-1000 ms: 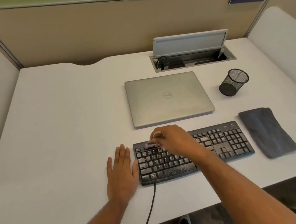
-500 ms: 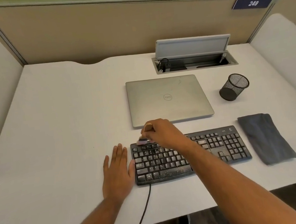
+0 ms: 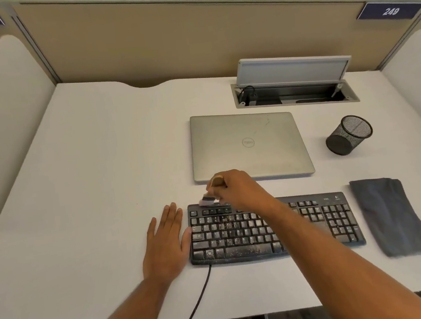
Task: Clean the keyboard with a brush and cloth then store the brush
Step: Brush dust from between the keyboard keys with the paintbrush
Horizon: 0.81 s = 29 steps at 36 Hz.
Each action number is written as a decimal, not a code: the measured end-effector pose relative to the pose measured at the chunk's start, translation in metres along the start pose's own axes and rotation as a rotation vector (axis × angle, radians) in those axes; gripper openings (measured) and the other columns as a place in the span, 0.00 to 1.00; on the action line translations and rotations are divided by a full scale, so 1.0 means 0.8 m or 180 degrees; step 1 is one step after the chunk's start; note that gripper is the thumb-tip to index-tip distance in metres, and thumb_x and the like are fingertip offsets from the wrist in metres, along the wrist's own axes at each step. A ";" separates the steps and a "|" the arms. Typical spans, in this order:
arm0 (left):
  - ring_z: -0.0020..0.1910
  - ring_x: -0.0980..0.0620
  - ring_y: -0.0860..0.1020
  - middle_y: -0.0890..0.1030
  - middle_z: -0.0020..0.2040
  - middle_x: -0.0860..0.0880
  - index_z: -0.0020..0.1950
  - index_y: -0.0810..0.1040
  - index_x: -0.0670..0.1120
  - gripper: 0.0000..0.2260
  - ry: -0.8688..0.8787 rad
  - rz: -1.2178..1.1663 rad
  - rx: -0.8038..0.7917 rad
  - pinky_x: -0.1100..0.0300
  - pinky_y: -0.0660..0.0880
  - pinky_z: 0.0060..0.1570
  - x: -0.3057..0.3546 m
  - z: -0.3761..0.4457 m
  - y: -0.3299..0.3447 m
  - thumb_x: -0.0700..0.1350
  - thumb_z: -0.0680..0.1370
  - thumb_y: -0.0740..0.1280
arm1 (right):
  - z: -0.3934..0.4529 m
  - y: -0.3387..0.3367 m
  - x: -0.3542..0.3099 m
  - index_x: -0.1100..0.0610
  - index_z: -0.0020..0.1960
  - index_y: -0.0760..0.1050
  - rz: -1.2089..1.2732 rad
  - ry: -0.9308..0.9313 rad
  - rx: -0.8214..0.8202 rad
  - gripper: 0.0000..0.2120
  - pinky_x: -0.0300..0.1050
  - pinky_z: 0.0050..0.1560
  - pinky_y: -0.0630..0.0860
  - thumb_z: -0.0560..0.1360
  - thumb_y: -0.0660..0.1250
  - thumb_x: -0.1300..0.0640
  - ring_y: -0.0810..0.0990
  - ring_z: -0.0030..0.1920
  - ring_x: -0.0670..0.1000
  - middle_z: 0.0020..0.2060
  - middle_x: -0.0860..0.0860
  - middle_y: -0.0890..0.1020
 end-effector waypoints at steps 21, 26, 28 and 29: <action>0.81 0.61 0.40 0.45 0.83 0.56 0.83 0.48 0.51 0.33 -0.0196 -0.0261 -0.0104 0.51 0.38 0.80 0.012 0.000 -0.005 0.63 0.81 0.36 | -0.006 -0.011 0.022 0.54 0.53 0.83 0.0060 0.0033 -0.0012 0.06 0.47 0.53 0.80 0.83 0.67 0.56 0.83 0.47 0.46 0.47 0.46 0.85; 0.81 0.61 0.40 0.47 0.83 0.55 0.83 0.49 0.51 0.30 -0.0138 -0.0215 0.0015 0.51 0.40 0.81 0.010 -0.004 0.001 0.60 0.83 0.37 | -0.014 -0.037 0.044 0.55 0.51 0.82 -0.0283 0.0147 0.0022 0.06 0.43 0.49 0.78 0.83 0.67 0.58 0.80 0.44 0.37 0.45 0.44 0.84; 0.81 0.61 0.41 0.48 0.83 0.55 0.83 0.49 0.50 0.29 -0.0121 -0.0190 0.0065 0.50 0.41 0.81 0.009 -0.005 0.003 0.59 0.83 0.37 | -0.017 -0.048 0.053 0.55 0.51 0.82 -0.0455 0.0198 0.0027 0.06 0.44 0.50 0.78 0.83 0.67 0.57 0.80 0.44 0.38 0.46 0.45 0.85; 0.81 0.61 0.41 0.48 0.83 0.55 0.83 0.50 0.50 0.29 -0.0117 -0.0171 0.0085 0.50 0.41 0.81 0.009 -0.005 0.004 0.59 0.84 0.37 | -0.017 -0.052 0.055 0.54 0.50 0.82 -0.0515 0.0225 0.0035 0.06 0.46 0.51 0.80 0.83 0.67 0.56 0.82 0.44 0.40 0.47 0.46 0.86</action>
Point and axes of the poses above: each hand's wrist, its own z-axis towards the middle knuckle, its own y-axis out of the palm, x = y × z, the point moved 1 cm from there along z, towards the middle knuckle
